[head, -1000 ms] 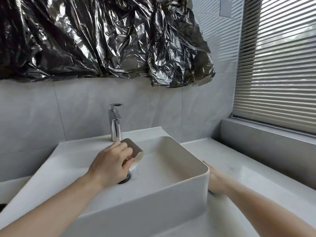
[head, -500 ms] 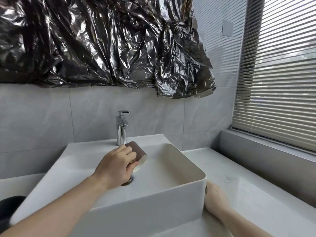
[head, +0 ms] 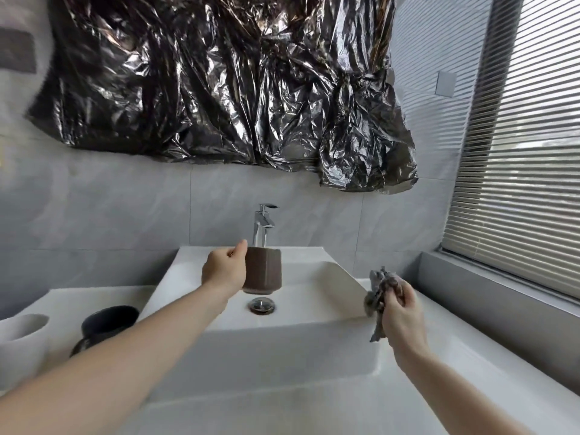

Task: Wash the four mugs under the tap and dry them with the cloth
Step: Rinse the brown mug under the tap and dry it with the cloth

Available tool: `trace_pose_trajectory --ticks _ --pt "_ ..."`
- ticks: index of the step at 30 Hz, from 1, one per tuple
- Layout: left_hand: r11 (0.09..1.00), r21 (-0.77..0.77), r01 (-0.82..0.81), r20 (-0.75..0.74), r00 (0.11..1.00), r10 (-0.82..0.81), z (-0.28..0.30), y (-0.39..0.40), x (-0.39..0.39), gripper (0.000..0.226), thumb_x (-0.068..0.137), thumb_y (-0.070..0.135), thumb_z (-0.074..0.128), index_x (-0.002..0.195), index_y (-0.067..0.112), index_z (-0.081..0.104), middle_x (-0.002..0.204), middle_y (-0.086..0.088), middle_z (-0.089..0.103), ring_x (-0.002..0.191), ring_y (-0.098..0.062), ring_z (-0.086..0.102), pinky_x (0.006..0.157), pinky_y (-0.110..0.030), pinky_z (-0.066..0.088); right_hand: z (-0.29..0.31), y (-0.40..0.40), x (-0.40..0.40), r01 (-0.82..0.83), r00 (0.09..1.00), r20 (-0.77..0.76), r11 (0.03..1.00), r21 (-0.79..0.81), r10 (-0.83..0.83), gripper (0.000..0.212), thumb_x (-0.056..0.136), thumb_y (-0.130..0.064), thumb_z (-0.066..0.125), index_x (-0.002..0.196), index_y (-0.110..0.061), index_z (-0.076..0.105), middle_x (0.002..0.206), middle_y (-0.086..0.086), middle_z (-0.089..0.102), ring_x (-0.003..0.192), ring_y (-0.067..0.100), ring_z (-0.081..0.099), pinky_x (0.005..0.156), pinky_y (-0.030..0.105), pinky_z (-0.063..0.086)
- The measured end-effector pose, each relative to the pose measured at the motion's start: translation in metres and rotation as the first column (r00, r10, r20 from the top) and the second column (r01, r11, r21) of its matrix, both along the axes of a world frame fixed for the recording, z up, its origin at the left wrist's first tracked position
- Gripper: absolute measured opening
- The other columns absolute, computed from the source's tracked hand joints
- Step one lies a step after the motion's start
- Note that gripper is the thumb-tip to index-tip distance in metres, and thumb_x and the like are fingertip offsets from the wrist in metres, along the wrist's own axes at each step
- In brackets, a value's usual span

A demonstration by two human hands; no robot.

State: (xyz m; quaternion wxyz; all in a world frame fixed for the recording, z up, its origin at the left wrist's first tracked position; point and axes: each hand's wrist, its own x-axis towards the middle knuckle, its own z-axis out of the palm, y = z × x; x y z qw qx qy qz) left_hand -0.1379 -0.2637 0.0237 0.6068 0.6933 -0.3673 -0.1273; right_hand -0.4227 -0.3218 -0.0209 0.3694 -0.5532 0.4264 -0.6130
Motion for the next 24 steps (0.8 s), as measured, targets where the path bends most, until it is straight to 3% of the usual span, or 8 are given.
trace_pose_trajectory --ticks 3,6,12,14,17,19,22,24 --pt "0.993 -0.077 0.087 -0.193 0.976 -0.101 -0.006 0.018 -0.01 0.048 0.099 0.057 0.056 0.073 0.019 0.043 0.075 -0.006 0.042 0.074 -0.024 0.042 0.071 -0.036 0.034 0.011 0.031 0.038 -0.122 0.991 -0.075 0.984 -0.128 0.113 0.031 0.109 -0.016 0.047 0.119 -0.038 0.067 0.09 0.0 0.078 0.074 0.02 0.068 0.07 0.042 0.055" --pt "0.981 -0.134 0.141 -0.327 0.928 -0.178 -0.006 0.039 -0.026 0.051 0.091 0.063 0.059 0.071 0.018 0.044 0.068 -0.005 0.043 0.073 -0.024 0.043 0.075 -0.036 0.041 0.018 0.061 0.072 -0.205 0.976 -0.125 0.943 -0.262 0.178 0.037 0.107 -0.012 0.051 0.124 -0.04 0.066 0.1 -0.012 0.077 0.086 0.006 0.07 0.079 0.025 0.053" --pt "0.935 -0.222 0.276 -0.359 0.868 -0.341 -0.001 0.092 -0.063 0.062 0.111 0.032 0.046 0.051 0.019 0.051 0.052 0.002 0.051 0.043 -0.01 0.051 0.06 -0.03 0.049 0.01 0.108 0.103 -0.295 0.942 -0.285 0.847 -0.442 0.18 0.038 0.107 -0.02 0.051 0.14 -0.039 0.049 0.147 -0.017 0.053 0.14 0.007 0.049 0.115 0.039 0.044" --pt "0.932 -0.227 0.284 -0.314 0.884 -0.346 -0.004 0.104 -0.067 0.067 0.111 0.03 0.046 0.046 0.017 0.053 0.05 0.004 0.05 0.045 -0.01 0.053 0.06 -0.029 0.05 0.008 0.115 0.099 -0.308 0.93 -0.335 0.811 -0.497 0.148 0.041 0.106 -0.026 0.048 0.142 -0.045 0.043 0.149 -0.019 0.049 0.139 0.007 0.051 0.106 0.04 0.05" --pt "0.947 -0.211 0.244 -0.215 0.933 -0.289 -0.01 0.113 -0.07 0.054 0.11 0.033 0.051 0.058 0.018 0.049 0.047 0.01 0.05 0.058 -0.017 0.056 0.066 -0.029 0.047 0.011 0.103 0.094 -0.291 0.945 -0.267 0.86 -0.419 0.189 0.041 0.109 -0.025 0.047 0.13 -0.059 0.045 0.096 -0.003 0.071 0.071 0.012 0.068 0.055 0.036 0.061" --pt "0.946 -0.214 0.243 -0.213 0.933 -0.288 -0.011 0.116 -0.072 0.052 0.11 0.032 0.051 0.06 0.018 0.05 0.043 0.014 0.05 0.061 -0.017 0.056 0.066 -0.029 0.044 0.011 0.108 0.092 -0.264 0.953 -0.255 0.858 -0.441 0.163 0.043 0.109 -0.021 0.046 0.134 -0.055 0.046 0.103 -0.001 0.072 0.084 0.014 0.07 0.065 0.038 0.063" --pt "0.937 -0.23 0.261 -0.281 0.905 -0.321 -0.01 0.122 -0.074 0.048 0.11 0.028 0.051 0.064 0.017 0.056 0.045 0.013 0.053 0.051 -0.01 0.055 0.06 -0.024 0.046 -0.001 0.129 0.091 -0.296 0.917 -0.397 0.723 -0.624 0.033 0.048 0.106 -0.018 0.048 0.148 -0.042 0.045 0.154 -0.015 0.049 0.144 0.011 0.048 0.109 0.038 0.049" --pt "0.94 -0.219 0.263 -0.299 0.899 -0.321 -0.015 0.126 -0.074 0.05 0.109 0.031 0.052 0.061 0.017 0.052 0.048 0.01 0.051 0.057 -0.015 0.055 0.067 -0.029 0.049 0.003 0.126 0.086 -0.314 0.917 -0.392 0.752 -0.579 0.081 0.046 0.108 -0.016 0.047 0.144 -0.044 0.048 0.131 -0.02 0.065 0.118 0.0 0.064 0.092 0.029 0.057"
